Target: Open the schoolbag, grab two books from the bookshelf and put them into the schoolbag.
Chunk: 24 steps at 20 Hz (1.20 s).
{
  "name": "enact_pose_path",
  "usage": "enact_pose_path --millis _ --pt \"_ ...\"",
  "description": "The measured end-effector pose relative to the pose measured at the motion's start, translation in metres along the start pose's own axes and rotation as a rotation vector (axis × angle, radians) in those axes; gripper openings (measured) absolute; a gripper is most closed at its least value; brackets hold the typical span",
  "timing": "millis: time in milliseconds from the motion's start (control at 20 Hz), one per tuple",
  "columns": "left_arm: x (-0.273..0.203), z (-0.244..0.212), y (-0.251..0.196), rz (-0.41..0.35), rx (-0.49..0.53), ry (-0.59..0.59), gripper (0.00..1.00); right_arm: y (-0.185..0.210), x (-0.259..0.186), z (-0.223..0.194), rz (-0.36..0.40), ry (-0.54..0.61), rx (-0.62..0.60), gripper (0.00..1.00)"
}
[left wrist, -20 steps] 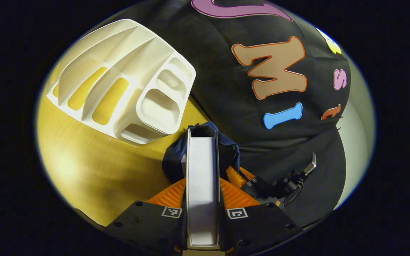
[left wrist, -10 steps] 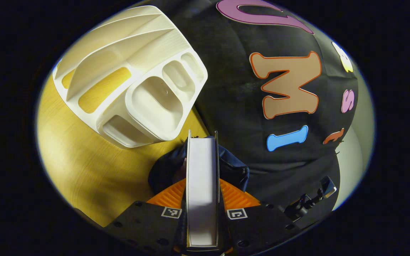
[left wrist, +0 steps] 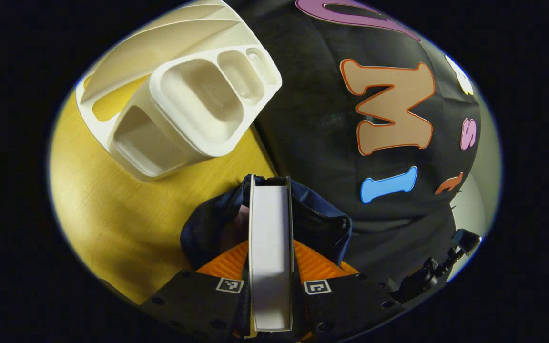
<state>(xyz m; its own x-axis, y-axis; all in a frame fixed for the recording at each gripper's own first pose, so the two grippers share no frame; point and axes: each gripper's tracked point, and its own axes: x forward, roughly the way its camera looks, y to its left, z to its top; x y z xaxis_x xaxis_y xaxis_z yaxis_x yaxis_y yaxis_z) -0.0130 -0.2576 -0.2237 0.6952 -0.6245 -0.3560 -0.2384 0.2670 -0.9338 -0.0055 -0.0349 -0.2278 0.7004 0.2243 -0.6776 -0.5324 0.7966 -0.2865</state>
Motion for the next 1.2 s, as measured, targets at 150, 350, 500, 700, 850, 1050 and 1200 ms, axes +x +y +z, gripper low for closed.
enact_pose_path --millis 150,350,500,700,850,1050,1200 --pt "0.015 -0.01 0.0 -0.01 -0.015 0.004 0.31 0.002 -0.003 -0.001 0.008 -0.004 -0.015 0.05" --pt "0.032 -0.023 -0.002 -0.013 -0.005 0.015 0.32 0.002 -0.007 -0.002 0.015 -0.012 -0.025 0.05" --pt "0.05 -0.033 -0.003 -0.008 0.001 0.027 0.32 0.0 -0.008 -0.002 0.022 -0.019 -0.021 0.05" --pt "0.07 -0.044 -0.004 -0.012 0.004 0.022 0.32 -0.002 -0.013 -0.002 0.028 -0.026 -0.021 0.05" --pt "0.083 -0.051 -0.005 -0.016 0.006 0.027 0.34 -0.004 -0.016 -0.002 0.031 -0.029 -0.015 0.05" --pt "0.101 -0.052 -0.004 -0.016 0.027 0.03 0.33 -0.007 -0.02 -0.003 0.032 -0.031 -0.012 0.05" --pt "0.107 -0.053 0.003 0.033 0.075 0.035 0.41 -0.011 -0.02 -0.004 0.029 -0.033 0.002 0.05"
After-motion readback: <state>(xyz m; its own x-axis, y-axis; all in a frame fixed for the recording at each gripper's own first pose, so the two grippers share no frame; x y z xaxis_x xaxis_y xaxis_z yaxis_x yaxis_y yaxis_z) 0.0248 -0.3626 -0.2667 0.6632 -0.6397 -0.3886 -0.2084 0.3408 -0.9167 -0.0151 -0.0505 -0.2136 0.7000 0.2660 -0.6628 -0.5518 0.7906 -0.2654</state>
